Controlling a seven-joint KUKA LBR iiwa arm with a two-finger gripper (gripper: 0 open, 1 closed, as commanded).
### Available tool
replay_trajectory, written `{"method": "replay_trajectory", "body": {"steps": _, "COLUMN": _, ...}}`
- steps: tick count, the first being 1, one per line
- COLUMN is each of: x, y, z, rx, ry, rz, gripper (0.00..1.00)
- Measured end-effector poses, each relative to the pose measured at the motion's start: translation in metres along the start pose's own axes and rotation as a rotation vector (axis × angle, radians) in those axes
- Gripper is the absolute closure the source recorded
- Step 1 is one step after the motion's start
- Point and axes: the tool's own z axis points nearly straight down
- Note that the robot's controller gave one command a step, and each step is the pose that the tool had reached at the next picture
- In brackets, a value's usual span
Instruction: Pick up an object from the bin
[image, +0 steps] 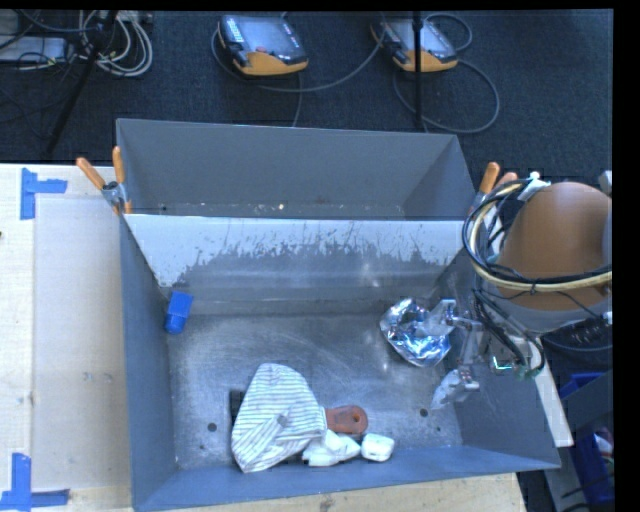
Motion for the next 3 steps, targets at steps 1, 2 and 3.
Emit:
{"method": "replay_trajectory", "body": {"steps": 1, "x": -0.002, "y": 0.000, "z": -0.004, "rx": 0.001, "ry": -0.007, "rz": -0.003, "gripper": 0.00}}
{"method": "replay_trajectory", "body": {"steps": 2, "x": -0.021, "y": 0.088, "z": 0.067, "rx": -0.004, "ry": -0.007, "rz": 0.029, "gripper": 0.00}}
{"method": "replay_trajectory", "body": {"steps": 3, "x": -0.030, "y": 0.069, "z": 0.071, "rx": -0.001, "ry": -0.009, "rz": 0.047, "gripper": 0.00}}
